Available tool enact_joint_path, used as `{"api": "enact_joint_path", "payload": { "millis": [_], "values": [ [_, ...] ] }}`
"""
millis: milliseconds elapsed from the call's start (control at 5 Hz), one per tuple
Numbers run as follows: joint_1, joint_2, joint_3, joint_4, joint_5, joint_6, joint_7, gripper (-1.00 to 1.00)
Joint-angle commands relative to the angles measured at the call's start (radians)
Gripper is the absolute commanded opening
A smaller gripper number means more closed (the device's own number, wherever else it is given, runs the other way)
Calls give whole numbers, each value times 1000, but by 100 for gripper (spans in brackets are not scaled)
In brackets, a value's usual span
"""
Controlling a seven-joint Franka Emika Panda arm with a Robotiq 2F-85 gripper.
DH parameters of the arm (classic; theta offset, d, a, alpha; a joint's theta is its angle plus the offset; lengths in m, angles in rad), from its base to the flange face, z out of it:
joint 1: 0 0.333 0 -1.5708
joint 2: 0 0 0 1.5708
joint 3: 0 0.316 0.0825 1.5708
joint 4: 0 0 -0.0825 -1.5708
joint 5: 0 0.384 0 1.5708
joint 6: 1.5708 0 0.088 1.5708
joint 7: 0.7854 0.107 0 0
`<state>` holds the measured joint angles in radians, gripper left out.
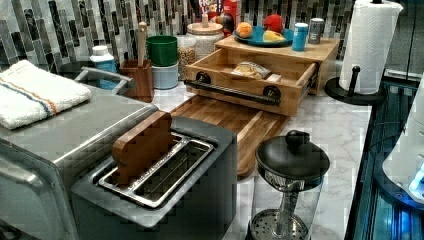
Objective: Close the drawer.
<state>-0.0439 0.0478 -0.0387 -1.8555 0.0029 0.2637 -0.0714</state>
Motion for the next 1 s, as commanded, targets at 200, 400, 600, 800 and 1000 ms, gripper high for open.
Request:
{"api": "enact_joint_path", "payload": {
  "millis": [200,400,600,800,1000],
  "values": [
    [-3,4,1,0,0,1,-16,-100],
    [-2,4,0,0,0,1,-16,-100],
    [6,-62,17,-123,30,137,-148,100],
    [41,-93,55,-177,29,187,-211,100],
    [13,-109,150,-217,59,209,-259,100]
  ]
}}
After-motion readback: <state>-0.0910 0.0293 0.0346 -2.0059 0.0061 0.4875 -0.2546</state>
